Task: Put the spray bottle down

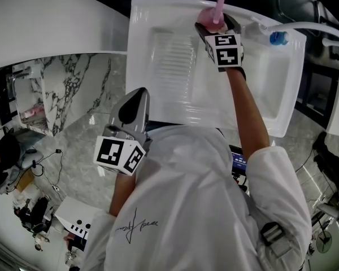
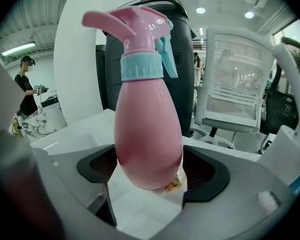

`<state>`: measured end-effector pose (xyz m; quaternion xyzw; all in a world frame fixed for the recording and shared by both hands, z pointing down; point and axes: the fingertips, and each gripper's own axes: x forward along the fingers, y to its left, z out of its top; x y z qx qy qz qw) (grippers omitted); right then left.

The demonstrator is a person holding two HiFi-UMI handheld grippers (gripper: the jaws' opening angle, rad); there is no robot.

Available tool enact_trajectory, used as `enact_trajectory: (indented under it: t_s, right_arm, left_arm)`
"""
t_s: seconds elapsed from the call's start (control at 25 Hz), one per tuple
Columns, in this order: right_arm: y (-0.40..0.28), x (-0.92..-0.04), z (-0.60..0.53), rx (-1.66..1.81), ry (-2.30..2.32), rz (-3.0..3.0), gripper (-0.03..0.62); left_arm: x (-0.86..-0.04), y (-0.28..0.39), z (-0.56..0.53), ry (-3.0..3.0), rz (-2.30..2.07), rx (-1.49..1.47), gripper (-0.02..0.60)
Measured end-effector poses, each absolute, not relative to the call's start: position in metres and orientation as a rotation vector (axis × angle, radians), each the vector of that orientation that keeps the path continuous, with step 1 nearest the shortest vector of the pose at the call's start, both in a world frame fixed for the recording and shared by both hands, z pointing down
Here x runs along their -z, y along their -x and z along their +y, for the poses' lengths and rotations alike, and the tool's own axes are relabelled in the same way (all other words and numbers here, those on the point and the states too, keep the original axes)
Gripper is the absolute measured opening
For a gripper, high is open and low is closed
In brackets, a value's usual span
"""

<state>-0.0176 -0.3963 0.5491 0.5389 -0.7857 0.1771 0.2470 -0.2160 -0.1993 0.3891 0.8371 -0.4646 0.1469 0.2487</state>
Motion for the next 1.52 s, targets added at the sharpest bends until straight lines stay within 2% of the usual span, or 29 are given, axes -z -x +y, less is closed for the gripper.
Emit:
enact_trajectory:
  t_s: [1.28,1.52]
  right_arm:
    - [-0.004,-0.513,-0.355,-0.540,-1.454,-2.217,0.394]
    - [-0.011,-0.507,-0.339,-0.525,-1.439,-2.234,0.323]
  left_arm:
    - [-0.372,0.176,-0.175,-2.323,-1.278,-0.341,0.028]
    - [-0.372,0.167,-0.163,-2.334,-1.286,-0.331,0.028]
